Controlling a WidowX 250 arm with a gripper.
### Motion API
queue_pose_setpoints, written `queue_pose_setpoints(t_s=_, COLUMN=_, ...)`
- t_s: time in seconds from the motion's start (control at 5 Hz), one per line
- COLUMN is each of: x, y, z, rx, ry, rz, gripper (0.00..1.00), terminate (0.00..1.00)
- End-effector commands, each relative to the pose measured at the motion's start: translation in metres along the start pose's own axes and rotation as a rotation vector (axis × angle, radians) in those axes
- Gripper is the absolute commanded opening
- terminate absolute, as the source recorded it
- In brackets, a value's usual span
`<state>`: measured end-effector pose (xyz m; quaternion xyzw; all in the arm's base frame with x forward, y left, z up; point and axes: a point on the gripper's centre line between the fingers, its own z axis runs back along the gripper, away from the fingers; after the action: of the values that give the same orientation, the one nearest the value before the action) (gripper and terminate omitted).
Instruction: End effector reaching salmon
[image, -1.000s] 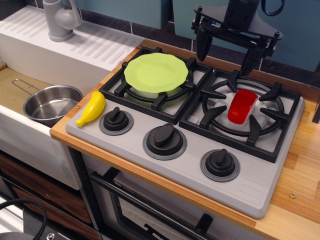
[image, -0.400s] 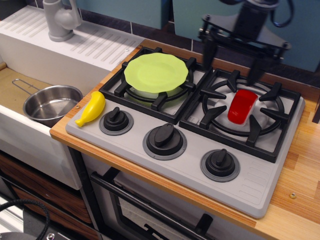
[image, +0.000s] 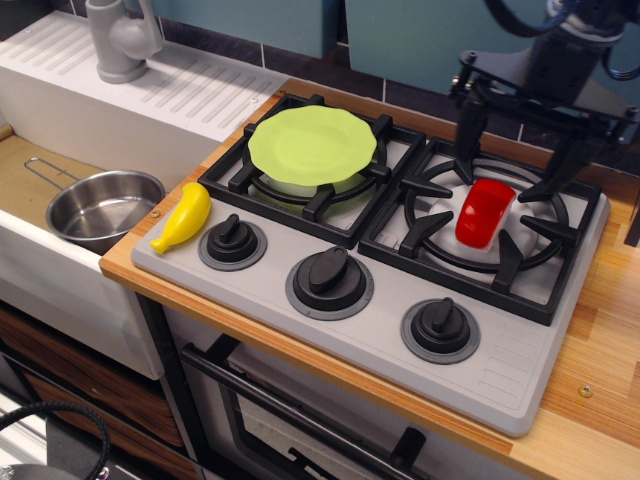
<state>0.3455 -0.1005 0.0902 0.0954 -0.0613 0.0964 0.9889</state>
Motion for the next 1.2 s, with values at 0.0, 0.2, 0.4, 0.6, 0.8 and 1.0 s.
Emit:
queue_pose_setpoints(t_s=0.0, x=0.019, y=-0.019, z=0.006, rx=-0.041, ry=-0.062, rz=0.032, gripper=1.00, terminate=0.00)
queue_pose_setpoints(t_s=0.2, x=0.024, y=-0.019, z=0.002, rx=-0.043, ry=-0.072, rz=0.017, gripper=1.00, terminate=0.00)
queue_pose_setpoints(t_s=0.4, x=0.026, y=-0.019, z=0.000, rx=-0.048, ry=-0.076, rz=0.012, gripper=1.00, terminate=0.00)
queue_pose_setpoints(t_s=0.6, x=0.027, y=-0.014, z=-0.001, rx=-0.039, ry=-0.079, rz=-0.025, gripper=1.00, terminate=0.00)
queue_pose_setpoints(t_s=0.8, x=0.028, y=-0.010, z=-0.011, rx=-0.041, ry=-0.113, rz=-0.066, gripper=1.00, terminate=0.00)
queue_pose_setpoints(t_s=1.0, x=0.026, y=-0.006, z=-0.017, rx=-0.044, ry=-0.129, rz=-0.087, gripper=1.00, terminate=0.00)
